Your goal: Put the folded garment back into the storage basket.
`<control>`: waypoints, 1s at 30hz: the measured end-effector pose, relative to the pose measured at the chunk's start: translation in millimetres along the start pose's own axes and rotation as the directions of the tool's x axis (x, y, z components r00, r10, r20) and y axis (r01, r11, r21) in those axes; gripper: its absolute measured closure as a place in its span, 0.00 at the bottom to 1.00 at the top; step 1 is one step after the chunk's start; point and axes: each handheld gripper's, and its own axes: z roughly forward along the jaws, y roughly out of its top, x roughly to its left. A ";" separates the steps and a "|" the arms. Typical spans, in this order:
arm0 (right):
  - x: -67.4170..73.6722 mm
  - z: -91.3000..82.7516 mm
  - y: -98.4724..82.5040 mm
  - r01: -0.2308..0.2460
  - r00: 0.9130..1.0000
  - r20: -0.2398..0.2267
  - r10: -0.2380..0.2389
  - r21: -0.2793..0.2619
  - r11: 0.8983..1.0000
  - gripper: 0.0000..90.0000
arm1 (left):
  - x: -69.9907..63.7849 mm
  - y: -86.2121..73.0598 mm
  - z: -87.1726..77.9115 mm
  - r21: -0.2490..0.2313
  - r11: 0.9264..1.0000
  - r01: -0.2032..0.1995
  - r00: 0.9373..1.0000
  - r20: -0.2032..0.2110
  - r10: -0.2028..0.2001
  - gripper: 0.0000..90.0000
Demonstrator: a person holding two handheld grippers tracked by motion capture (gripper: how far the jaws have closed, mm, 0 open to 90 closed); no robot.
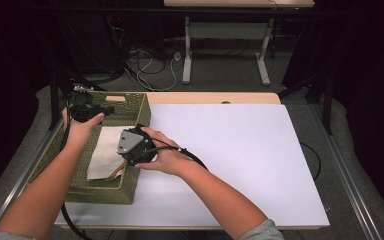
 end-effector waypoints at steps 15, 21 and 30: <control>-25.9 -27.7 -26.5 -0.350 0.937 0.018 0.350 0.028 0.936 0.09 | -23.5 -9.0 -19.5 -0.021 1.000 -0.008 0.996 0.086 0.010 0.07; -32.3 -38.7 -39.3 -0.405 0.914 0.037 0.404 0.062 0.912 0.00 | -32.1 -14.4 -23.4 -0.053 0.999 -0.008 0.991 0.132 0.015 0.00; -39.8 -68.9 -64.3 -0.457 0.888 0.083 0.452 0.053 0.888 0.00 | -56.4 -22.7 -26.5 -0.084 0.995 -0.050 0.981 0.185 0.065 0.00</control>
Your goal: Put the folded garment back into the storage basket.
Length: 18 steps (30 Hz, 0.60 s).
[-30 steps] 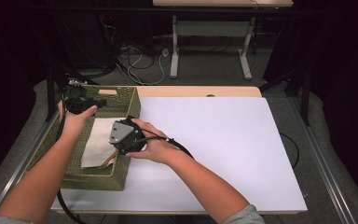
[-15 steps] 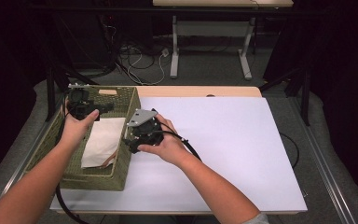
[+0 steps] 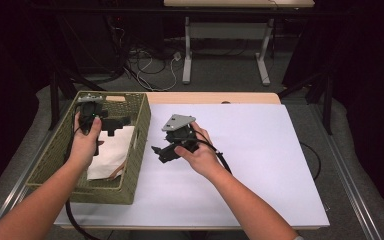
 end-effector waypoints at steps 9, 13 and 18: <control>-15.9 -30.6 -14.6 -0.026 0.999 0.019 0.026 -0.011 1.000 0.00 | -39.0 -6.0 -7.3 -0.017 0.999 -0.041 0.998 0.042 0.042 0.00; -19.8 -43.1 -19.1 -0.040 0.999 0.026 0.041 -0.017 0.999 0.00 | -57.0 -9.0 -8.2 -0.003 0.998 -0.066 0.995 0.075 0.066 0.00; -25.4 -62.5 -27.7 -0.064 0.997 0.037 0.065 -0.018 0.998 0.00 | -82.3 -13.0 -7.9 -0.012 0.997 -0.077 0.992 0.102 0.078 0.00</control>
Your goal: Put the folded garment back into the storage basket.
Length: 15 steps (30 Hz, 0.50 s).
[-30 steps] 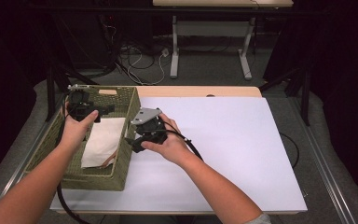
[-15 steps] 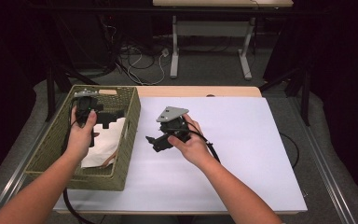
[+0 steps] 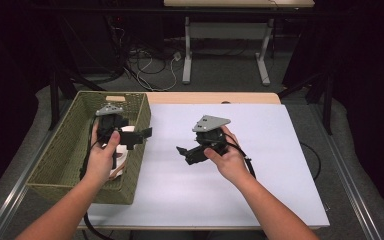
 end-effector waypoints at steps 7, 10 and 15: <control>-11.9 -29.8 -17.6 -0.034 0.999 0.018 0.034 -0.005 0.999 0.00 | -39.7 -7.2 12.3 -0.014 0.999 -0.033 0.998 0.057 0.034 0.00; -15.6 -42.4 -27.1 -0.041 0.999 0.035 0.042 -0.014 0.999 0.00 | -51.0 -13.0 17.4 -0.018 0.999 -0.041 0.995 0.087 0.043 0.00; -20.9 -60.1 -43.2 -0.057 0.995 0.076 0.059 -0.032 0.998 0.00 | -63.4 -27.2 24.0 -0.031 0.998 -0.046 0.993 0.110 0.049 0.00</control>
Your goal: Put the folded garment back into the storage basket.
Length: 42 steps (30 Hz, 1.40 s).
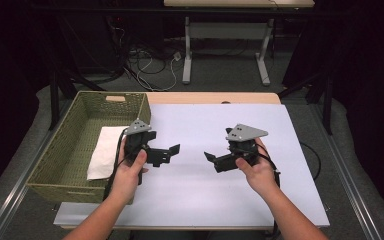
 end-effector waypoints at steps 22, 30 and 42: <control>-23.7 -30.5 -85.2 -0.111 0.987 0.120 0.106 0.038 0.993 0.00 | 12.1 -69.1 15.9 -0.046 0.998 0.038 0.999 0.031 -0.037 0.00; -36.7 -31.0 -107.7 -0.175 0.974 0.153 0.169 0.028 0.984 0.00 | 8.2 -85.6 24.9 -0.065 0.997 0.030 0.999 0.030 -0.028 0.01; -47.2 -30.4 -128.8 -0.272 0.948 0.173 0.269 -0.004 0.962 0.00 | 4.2 -96.3 37.6 -0.028 0.999 0.025 0.999 0.028 -0.025 0.01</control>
